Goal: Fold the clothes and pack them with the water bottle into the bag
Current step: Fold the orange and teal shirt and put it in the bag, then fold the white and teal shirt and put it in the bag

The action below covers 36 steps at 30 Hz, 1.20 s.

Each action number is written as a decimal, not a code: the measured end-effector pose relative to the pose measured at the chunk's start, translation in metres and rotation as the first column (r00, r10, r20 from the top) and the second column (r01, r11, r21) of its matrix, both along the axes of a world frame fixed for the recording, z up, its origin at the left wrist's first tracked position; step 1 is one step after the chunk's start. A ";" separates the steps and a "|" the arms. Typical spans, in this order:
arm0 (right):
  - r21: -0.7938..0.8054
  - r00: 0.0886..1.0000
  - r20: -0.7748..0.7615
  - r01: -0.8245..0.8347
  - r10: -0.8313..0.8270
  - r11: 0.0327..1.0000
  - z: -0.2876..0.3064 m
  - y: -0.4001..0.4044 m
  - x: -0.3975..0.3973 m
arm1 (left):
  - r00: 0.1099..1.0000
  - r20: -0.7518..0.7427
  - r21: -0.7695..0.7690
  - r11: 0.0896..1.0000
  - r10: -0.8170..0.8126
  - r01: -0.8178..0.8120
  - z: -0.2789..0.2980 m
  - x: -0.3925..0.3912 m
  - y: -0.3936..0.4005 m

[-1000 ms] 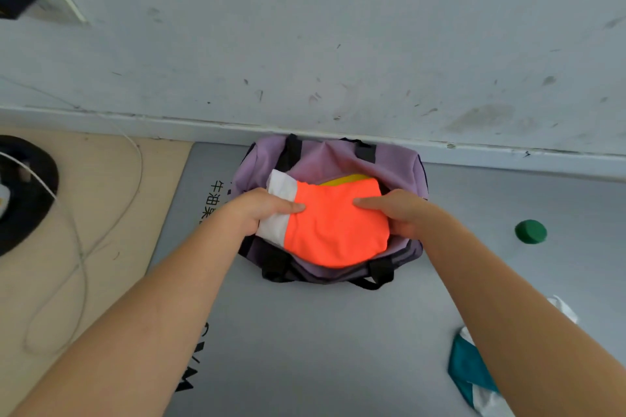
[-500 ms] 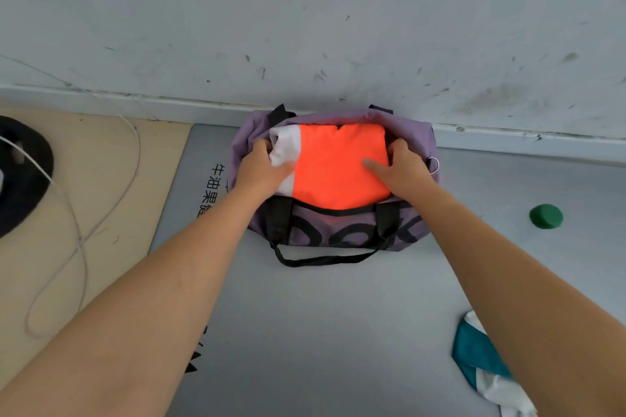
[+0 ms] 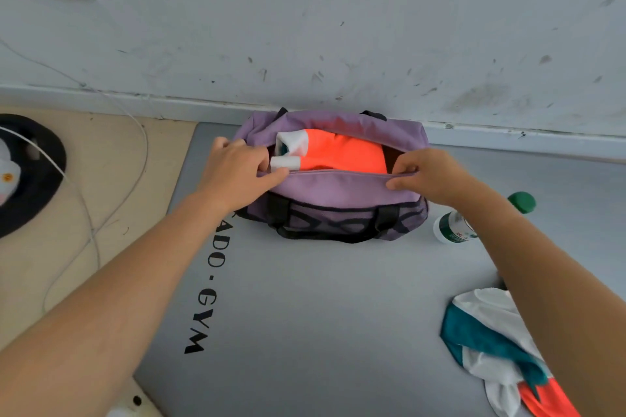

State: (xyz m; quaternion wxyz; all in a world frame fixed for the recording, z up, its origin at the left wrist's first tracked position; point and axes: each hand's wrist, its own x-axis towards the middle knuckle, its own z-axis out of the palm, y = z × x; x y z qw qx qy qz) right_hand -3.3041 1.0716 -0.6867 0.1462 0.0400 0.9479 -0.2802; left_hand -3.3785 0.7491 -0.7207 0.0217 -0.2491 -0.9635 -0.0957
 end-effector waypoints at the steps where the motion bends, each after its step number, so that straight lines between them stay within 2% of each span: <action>1: 0.003 1.000 0.020 -0.018 0.018 1.000 0.002 0.000 0.001 | 1.000 -0.009 0.005 1.000 -0.015 0.015 0.002 0.002 -0.001; 3: 0.015 0.997 0.045 -0.060 0.059 0.998 0.002 -0.001 0.004 | 0.997 -0.045 -0.034 0.998 -0.055 0.053 0.005 0.007 -0.002; 6: 0.034 0.996 0.021 -0.093 0.092 0.995 -0.005 -0.002 0.005 | 0.971 -0.095 -0.220 0.956 -0.219 0.194 0.005 0.008 0.000; 8: 0.012 0.996 -0.016 -0.084 0.084 0.996 -0.010 -0.003 0.001 | 0.953 -0.024 -0.268 0.920 -0.303 0.286 0.001 0.006 0.006; 11: 0.000 0.996 -0.055 -0.070 0.069 0.998 -0.019 -0.005 -0.010 | 0.947 0.180 -0.302 0.901 -0.266 0.311 -0.007 -0.008 0.010; 12: 0.046 0.995 -0.060 -0.081 0.084 0.996 -0.023 -0.004 -0.014 | 0.956 0.184 -0.336 0.899 -0.229 0.280 -0.009 -0.016 0.008; 14: 0.306 0.989 -0.030 -0.130 0.146 0.943 -0.031 -0.004 -0.023 | 0.980 0.141 -0.394 0.901 -0.138 0.183 -0.010 -0.030 0.004; 16: 0.619 0.984 0.024 -0.154 0.178 0.770 -0.035 -0.002 -0.032 | 0.993 0.083 -0.417 0.903 -0.078 0.106 -0.009 -0.038 0.007; 17: 0.700 0.987 0.024 -0.131 0.160 0.702 -0.036 0.000 -0.037 | 0.997 0.053 -0.417 0.906 -0.061 0.078 -0.010 -0.041 0.011; 18: 0.734 0.990 -0.011 -0.088 0.142 0.674 -0.037 0.002 -0.040 | 0.999 0.027 -0.411 0.910 -0.041 0.049 -0.009 -0.043 0.014; 21: 0.672 0.977 -0.182 0.039 0.113 0.740 -0.038 0.005 -0.043 | 0.998 0.021 -0.335 0.941 0.060 -0.049 -0.004 -0.047 0.020; 26: 0.512 0.963 -0.263 0.086 0.060 0.855 -0.024 -0.007 -0.017 | 0.998 0.046 -0.207 0.978 0.045 -0.034 0.007 -0.027 0.025; 29: 0.311 0.857 -0.514 0.159 0.025 0.937 -0.016 -0.020 0.037 | 0.993 -0.118 0.020 1.000 0.007 -0.005 0.021 0.013 0.041; 31: 0.170 0.820 -0.559 0.256 -0.121 0.952 -0.023 -0.024 0.087 | 0.983 -0.186 0.224 0.974 0.000 0.043 0.022 0.056 0.062; 32: 0.101 0.833 -0.496 0.337 -0.246 0.936 -0.030 -0.024 0.113 | 0.992 -0.125 0.286 0.957 -0.009 0.044 0.020 0.081 0.075; 33: 0.043 0.825 -0.402 0.449 -0.396 0.892 -0.040 -0.020 0.138 | 1.000 0.022 0.307 0.952 -0.019 0.012 0.016 0.107 0.090; 34: 0.007 0.786 -0.290 0.572 -0.545 0.820 -0.051 -0.015 0.162 | 0.977 0.214 0.273 0.961 -0.015 -0.046 0.010 0.130 0.103; 36: 0.050 0.655 -0.120 0.754 -0.746 0.655 -0.072 0.003 0.208 | 0.849 0.529 0.102 0.992 0.008 -0.073 -0.012 0.168 0.122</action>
